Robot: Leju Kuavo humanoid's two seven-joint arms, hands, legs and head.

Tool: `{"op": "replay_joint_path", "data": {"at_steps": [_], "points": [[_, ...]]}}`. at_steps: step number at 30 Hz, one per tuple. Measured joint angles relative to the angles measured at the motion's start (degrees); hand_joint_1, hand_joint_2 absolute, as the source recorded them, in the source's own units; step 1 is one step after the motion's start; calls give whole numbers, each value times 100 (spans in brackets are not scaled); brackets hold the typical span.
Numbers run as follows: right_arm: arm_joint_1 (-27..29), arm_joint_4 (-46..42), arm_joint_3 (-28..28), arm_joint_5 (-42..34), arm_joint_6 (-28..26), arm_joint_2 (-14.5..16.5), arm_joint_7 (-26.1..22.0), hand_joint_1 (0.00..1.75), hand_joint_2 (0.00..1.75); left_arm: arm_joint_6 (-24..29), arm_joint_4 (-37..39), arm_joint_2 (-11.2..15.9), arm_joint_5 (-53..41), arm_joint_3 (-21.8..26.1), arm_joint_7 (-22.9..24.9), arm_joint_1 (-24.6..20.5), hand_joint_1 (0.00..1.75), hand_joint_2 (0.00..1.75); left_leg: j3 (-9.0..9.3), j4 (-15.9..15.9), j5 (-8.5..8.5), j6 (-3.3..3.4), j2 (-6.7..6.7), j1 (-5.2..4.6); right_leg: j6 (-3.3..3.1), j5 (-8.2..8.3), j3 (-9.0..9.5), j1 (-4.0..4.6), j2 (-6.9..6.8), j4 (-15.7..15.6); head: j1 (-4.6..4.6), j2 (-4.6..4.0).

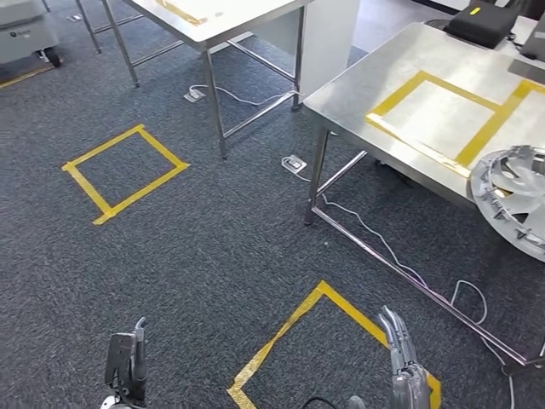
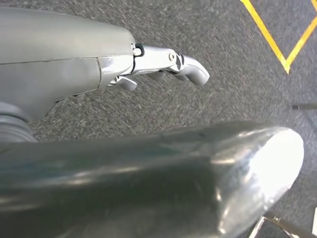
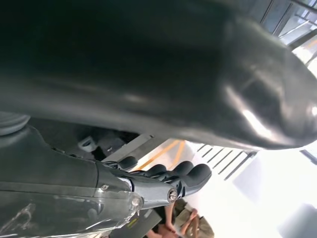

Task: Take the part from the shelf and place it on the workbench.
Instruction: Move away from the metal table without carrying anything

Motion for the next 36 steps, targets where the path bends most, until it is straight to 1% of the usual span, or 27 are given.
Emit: {"op": "replay_joint_path", "data": {"at_steps": [1, 2, 4, 6, 7, 8, 9, 10, 11, 13, 14, 15, 16, 17, 19, 21, 23, 24, 26, 27, 28, 29, 30, 31, 32, 34, 36], "points": [[8, 5, -22, -7, 8, 9, -16, 0, 0, 46, 0, -2, -4, -6, 0, 1, 0, 0, 0, 5, 7, 1, -82, -8, -18, 137, 110, 4, 24, -190, -1, 0], [17, 7, -46, -14, 13, 20, -29, 0, 0, 92, 1, -4, -8, -10, 0, -3, 0, 0, 1, 12, 11, -3, -165, -10, -34, 333, 309, 3, 75, -555, 0, 0], [37, 6, -92, -28, 33, 46, -59, 0, 0, 157, 6, -14, -15, -17, 0, -26, 0, 0, -31, 52, 15, -30, -315, -9, -51, 573, 714, -33, 350, -1302, 1, 0], [75, 6, -135, -43, 59, 73, -92, 0, 0, 189, 18, -27, -26, -25, 0, -58, 0, 0, -125, 101, 37, -92, -435, 13, -50, 580, 850, -51, 542, -1596, -4, 0], [99, 6, -158, -50, 72, 89, -110, 0, 0, 203, 26, -31, -30, -28, 0, -68, 0, 0, -174, 115, 56, -131, -490, 29, -53, 581, 845, -40, 527, -1617, -6, 0], [115, 7, -179, -56, 86, 102, -129, 0, 0, 212, 35, -34, -34, -32, 0, -68, 0, 0, -208, 108, 76, -169, -541, 51, -70, 585, 824, -24, 481, -1614, -8, 0], [127, 6, -210, -60, 112, 121, -160, 0, 0, 226, 47, -34, -46, -37, 0, -61, 0, 0, -242, 126, 61, -202, -520, 58, -101, 602, 824, -18, 413, -1636, -11, 0], [141, 4, -248, -64, 143, 151, -199, 0, 0, 239, 58, -36, -60, -42, 0, -60, 0, 0, -303, 218, -8, -232, -432, 53, -132, 619, 830, -18, 336, -1660, -23, 0], [162, 1, -292, -72, 177, 185, -239, 0, 0, 251, 69, -41, -75, -49, 0, -68, 0, 0, -418, 428, -141, -258, -301, 44, -167, 636, 837, -19, 243, -1687, -38, 0], [222, -5, -379, -85, 232, 253, -297, 0, 0, 269, 84, -56, -97, -65, 0, -98, 0, 0, -763, 1107, -495, -295, -25, 35, -205, 648, 836, -5, 44, -1703, -63, 0], [245, -7, -413, -92, 247, 272, -310, 0, 0, 274, 91, -62, -101, -75, 0, -107, 0, 0, -916, 1420, -609, -308, 40, 38, -215, 648, 831, 4, -52, -1703, -65, 0], [258, -7, -442, -95, 258, 285, -320, 0, 0, 276, 98, -64, -99, -83, 0, -106, 0, 0, -991, 1584, -622, -315, 78, 40, -217, 649, 827, 9, -143, -1703, -65, 0], [263, -7, -467, -98, 269, 295, -331, 0, 0, 275, 105, -66, -95, -89, 0, -102, 0, 0, -966, 1557, -533, -318, 108, 42, -216, 650, 826, 9, -227, -1702, -66, 0], [265, -7, -488, -101, 286, 308, -346, 0, 0, 272, 111, -66, -91, -92, 0, -100, 0, 0, -840, 1346, -369, -318, 152, 44, -213, 651, 828, 8, -308, -1702, -67, 0], [281, -7, -535, -105, 333, 346, -396, 0, 0, 262, 116, -71, -87, -92, 0, -113, 0, 0, -445, 657, -51, -317, 378, 36, -181, 644, 834, 27, -448, -1684, -73, 0], [305, -9, -596, -111, 374, 382, -446, 0, 0, 254, 117, -90, -87, -96, 0, -147, 0, 0, -230, 229, 50, -260, 547, 17, -119, 633, 818, 62, -570, -1652, -75, 0], [314, -9, -652, -126, 417, 402, -503, 0, 0, 269, 121, -100, -87, -96, 0, -140, 0, 0, -247, 170, 52, -165, 463, -3, -64, 630, 814, 66, -700, -1642, -62, 0], [312, -9, -683, -139, 445, 411, -539, 0, 0, 283, 122, -101, -87, -95, 0, -115, 0, 0, -262, 167, 68, -129, 401, -4, -31, 605, 812, 49, -674, -1619, -54, 0], [317, -9, -757, -168, 498, 433, -613, 0, 0, 312, 124, -103, -86, -93, 0, -84, 0, 0, -277, 160, 107, -56, 283, 2, 16, 383, 706, 18, -410, -1333, -41, 0], [326, -9, -793, -178, 524, 447, -642, 0, 0, 320, 125, -112, -85, -94, 0, -84, 0, 0, -290, 158, 125, -26, 225, 3, 30, 188, 570, 13, -224, -1013, -28, 0], [339, -9, -827, -185, 552, 460, -672, 0, 0, 325, 125, -121, -84, -94, 0, -91, 0, 0, -308, 159, 142, 0, 157, -6, 26, -22, 395, 18, -106, -609, -20, 0], [351, -9, -862, -191, 588, 476, -706, 0, 0, 331, 125, -131, -80, -94, 0, -95, 0, 0, -327, 159, 158, 21, 85, -17, 15, -182, 225, 27, -52, -234, -14, 0], [360, -9, -900, -193, 637, 497, -751, 0, 0, 340, 126, -137, -77, -93, 0, -94, 0, 0, -345, 160, 174, 34, 11, -30, -3, -248, 117, 37, -26, 1, -12, 0], [364, -9, -946, -192, 696, 521, -806, 0, 0, 351, 127, -139, -72, -92, 0, -88, 0, 0, -357, 160, 189, 40, -66, -41, -28, -203, 112, 47, -11, 22, -12, 0], [365, -9, -999, -189, 763, 551, -868, 0, 0, 367, 131, -140, -68, -90, 0, -81, 0, 0, -364, 161, 204, 37, -145, -48, -59, -57, 226, 55, 19, -192, -13, 0], [361, -7, -1121, -179, 907, 629, -987, 0, 0, 390, 142, -146, -54, -86, 0, -78, 0, 0, -375, 167, 232, 12, -301, -58, -126, 296, 667, 57, 264, -1018, -12, 0], [356, 1, -1222, -173, 1007, 713, -1057, 0, 0, 402, 154, -159, -34, -85, 0, -82, 0, 0, -405, 177, 259, -32, -430, -58, -154, 449, 945, 56, 470, -1568, -15, 0]]}}
